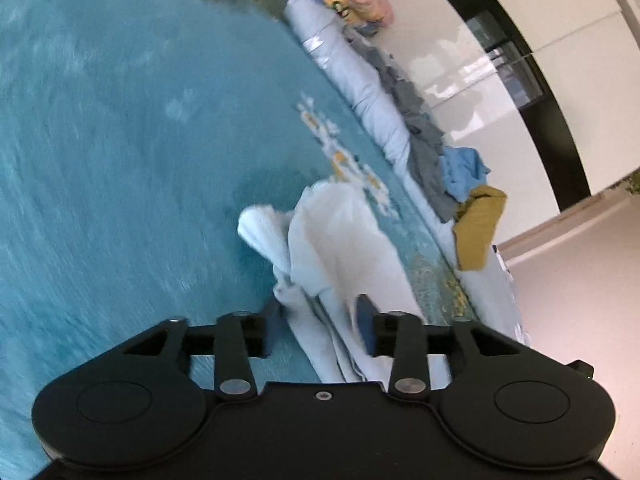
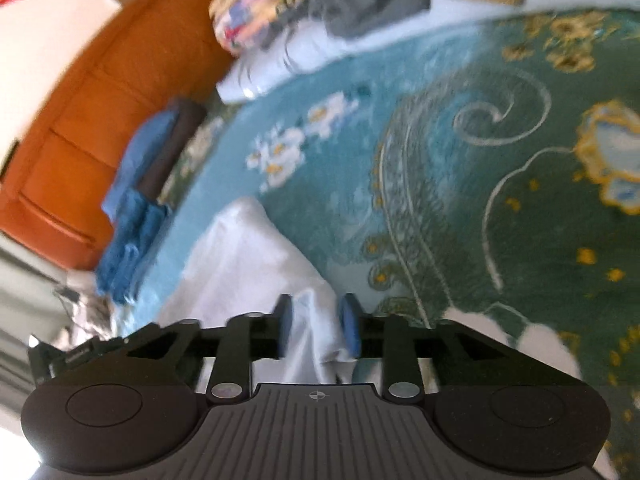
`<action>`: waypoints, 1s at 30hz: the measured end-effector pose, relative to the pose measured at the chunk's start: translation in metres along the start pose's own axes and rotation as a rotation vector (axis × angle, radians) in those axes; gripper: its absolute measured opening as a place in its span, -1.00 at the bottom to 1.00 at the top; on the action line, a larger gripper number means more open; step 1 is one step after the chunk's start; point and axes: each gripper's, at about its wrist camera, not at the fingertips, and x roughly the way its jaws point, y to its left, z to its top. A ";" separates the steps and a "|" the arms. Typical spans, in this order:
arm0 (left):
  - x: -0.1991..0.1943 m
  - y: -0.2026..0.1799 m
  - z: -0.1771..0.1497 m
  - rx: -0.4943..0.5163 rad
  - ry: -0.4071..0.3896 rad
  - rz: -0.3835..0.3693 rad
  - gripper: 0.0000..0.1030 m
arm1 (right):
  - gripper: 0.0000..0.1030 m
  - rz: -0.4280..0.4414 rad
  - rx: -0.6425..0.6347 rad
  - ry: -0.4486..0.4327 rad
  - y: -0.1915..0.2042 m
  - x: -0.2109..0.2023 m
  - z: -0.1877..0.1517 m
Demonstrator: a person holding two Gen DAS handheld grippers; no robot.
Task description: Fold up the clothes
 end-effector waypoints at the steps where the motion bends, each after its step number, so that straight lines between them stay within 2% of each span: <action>1: -0.007 0.001 0.003 0.013 -0.017 -0.004 -0.08 | -0.34 0.003 0.008 -0.023 0.000 -0.008 -0.004; 3: -0.015 0.003 0.015 0.025 -0.039 0.008 0.10 | -0.29 -0.003 0.025 -0.050 -0.003 -0.021 -0.018; 6: -0.010 0.005 0.034 0.044 -0.041 0.028 0.12 | -0.24 0.010 0.124 -0.048 -0.013 -0.024 -0.046; 11: 0.026 0.000 0.060 0.117 0.052 0.051 0.15 | -0.25 0.067 0.284 -0.020 -0.021 -0.015 -0.084; 17: 0.073 0.004 0.071 0.110 0.221 0.015 0.24 | -0.25 0.090 0.362 -0.050 -0.021 0.000 -0.088; 20: 0.091 -0.001 0.076 0.150 0.268 -0.016 0.34 | -0.25 0.096 0.382 -0.064 -0.019 0.009 -0.086; 23: 0.107 -0.004 0.081 0.165 0.302 -0.045 0.34 | -0.25 0.101 0.375 -0.067 -0.015 0.018 -0.083; 27: 0.121 -0.010 0.081 0.211 0.298 -0.071 0.27 | -0.25 0.106 0.380 -0.070 -0.013 0.026 -0.078; 28: 0.123 -0.011 0.081 0.212 0.295 -0.080 0.20 | -0.25 0.108 0.383 -0.071 -0.012 0.028 -0.077; 30: 0.126 -0.010 0.079 0.210 0.295 -0.081 -0.08 | -0.25 0.112 0.380 -0.076 -0.010 0.030 -0.075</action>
